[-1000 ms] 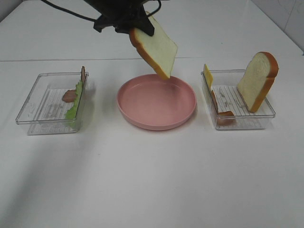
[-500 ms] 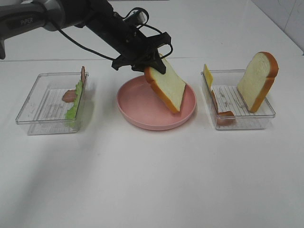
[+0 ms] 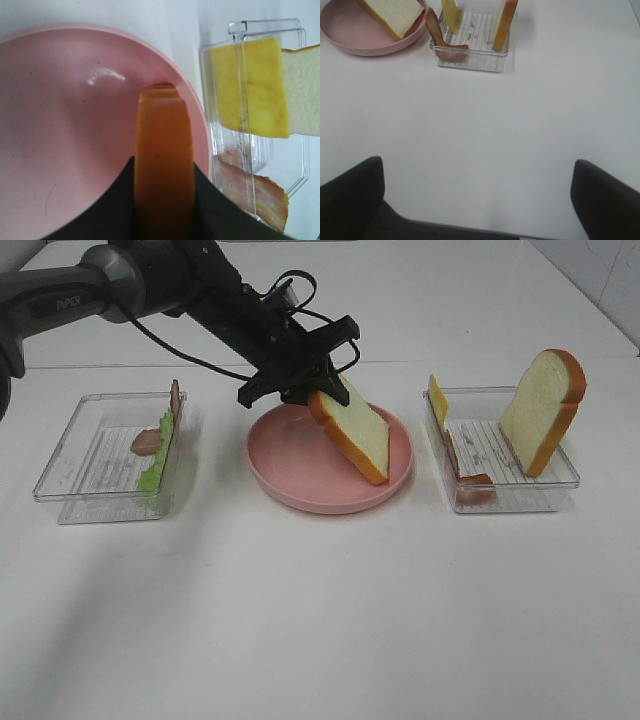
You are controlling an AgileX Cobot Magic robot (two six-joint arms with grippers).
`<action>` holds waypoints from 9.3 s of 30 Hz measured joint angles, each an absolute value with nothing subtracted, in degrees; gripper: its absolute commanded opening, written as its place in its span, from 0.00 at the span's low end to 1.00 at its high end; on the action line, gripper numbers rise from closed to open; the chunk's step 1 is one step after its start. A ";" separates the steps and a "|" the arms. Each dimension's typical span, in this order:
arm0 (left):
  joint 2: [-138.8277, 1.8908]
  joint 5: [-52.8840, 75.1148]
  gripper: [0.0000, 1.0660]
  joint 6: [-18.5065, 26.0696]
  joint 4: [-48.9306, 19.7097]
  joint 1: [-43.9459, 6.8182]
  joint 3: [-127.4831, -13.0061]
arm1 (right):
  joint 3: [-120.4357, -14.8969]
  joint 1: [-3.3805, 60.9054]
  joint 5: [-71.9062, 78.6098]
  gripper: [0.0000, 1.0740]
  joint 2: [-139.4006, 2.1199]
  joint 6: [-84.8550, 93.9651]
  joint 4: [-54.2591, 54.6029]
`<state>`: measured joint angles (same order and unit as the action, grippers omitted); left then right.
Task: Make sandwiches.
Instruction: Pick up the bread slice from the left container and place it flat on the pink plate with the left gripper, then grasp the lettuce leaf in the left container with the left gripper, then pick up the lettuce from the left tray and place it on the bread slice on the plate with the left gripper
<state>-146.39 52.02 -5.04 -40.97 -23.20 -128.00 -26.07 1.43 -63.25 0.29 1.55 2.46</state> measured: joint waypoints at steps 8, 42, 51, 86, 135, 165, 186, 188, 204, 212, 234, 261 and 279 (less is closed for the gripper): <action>-146.51 52.20 0.46 -5.67 -40.57 -23.20 -128.00 | -26.07 1.43 -63.25 0.92 0.29 1.55 2.46; -145.99 69.27 0.94 -16.10 -4.53 -28.59 -143.35 | -26.07 1.43 -63.25 0.92 0.29 1.55 2.46; -144.79 69.50 0.94 -13.06 -2.92 -29.11 -150.97 | -26.07 1.43 -63.25 0.92 0.29 1.55 2.46; -108.80 69.73 0.92 -8.77 -1.32 -13.81 -100.90 | -26.07 1.43 -63.25 0.92 0.29 1.55 2.46; -125.13 58.50 0.73 -21.43 -6.19 -15.58 -97.86 | -26.07 1.43 -63.25 0.92 0.29 1.55 2.46; -125.25 57.98 0.00 -23.78 -6.25 -15.58 -97.86 | -26.07 1.43 -63.25 0.92 0.29 1.55 2.46; -111.96 59.47 0.00 -23.15 -9.11 -15.58 -97.86 | -26.07 1.43 -63.25 0.92 0.29 1.55 2.46; -111.21 57.93 0.00 -22.75 -12.20 -15.58 -97.86 | -26.07 1.43 -63.25 0.92 0.29 1.55 2.46; -111.67 37.82 0.00 -18.33 -24.58 -23.20 -97.86 | -26.07 1.43 -63.25 0.92 0.29 1.55 2.46; -117.00 31.97 0.00 -7.85 -40.51 -24.87 -97.86 | -26.07 1.43 -63.25 0.92 0.29 1.55 2.46; -135.39 36.55 0.00 23.84 -81.88 -22.98 -97.69 | -26.07 1.43 -63.25 0.92 0.29 1.55 2.46; -135.39 35.70 0.43 4.24 -57.87 -20.45 -97.69 | -26.07 1.43 -63.25 0.92 0.29 1.55 2.46; -134.93 44.23 0.73 -8.31 -44.63 -20.86 -111.33 | -26.07 1.43 -63.25 0.92 0.29 1.55 2.46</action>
<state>-134.93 44.23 -8.31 -44.63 -20.86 -111.33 -26.07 1.43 -63.25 0.29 1.55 2.46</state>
